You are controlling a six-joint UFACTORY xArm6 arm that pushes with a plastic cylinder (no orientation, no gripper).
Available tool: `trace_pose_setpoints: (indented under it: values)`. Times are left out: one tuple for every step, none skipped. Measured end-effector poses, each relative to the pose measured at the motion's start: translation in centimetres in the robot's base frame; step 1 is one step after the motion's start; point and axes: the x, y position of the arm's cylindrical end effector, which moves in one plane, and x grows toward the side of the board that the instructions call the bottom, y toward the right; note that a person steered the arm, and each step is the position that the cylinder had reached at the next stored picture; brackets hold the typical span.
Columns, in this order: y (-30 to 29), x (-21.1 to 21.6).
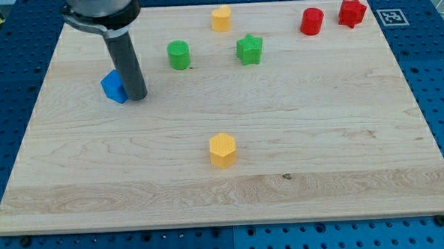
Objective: Slide the blue cube to the center left
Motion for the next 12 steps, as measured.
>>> trace_pose_setpoints:
  values:
    - [1.3, -1.0]
    - [1.1, -1.1]
    - [-0.6, -1.1]
    - [-2.1, -1.1]
    - [-2.2, -1.1]
    - [-1.2, -1.4]
    - [-0.1, -1.8]
    - [-0.1, -2.0]
    - [-0.1, -2.0]
    - [-0.6, -1.9]
    - [-1.3, -1.1]
    - [-2.2, -0.1]
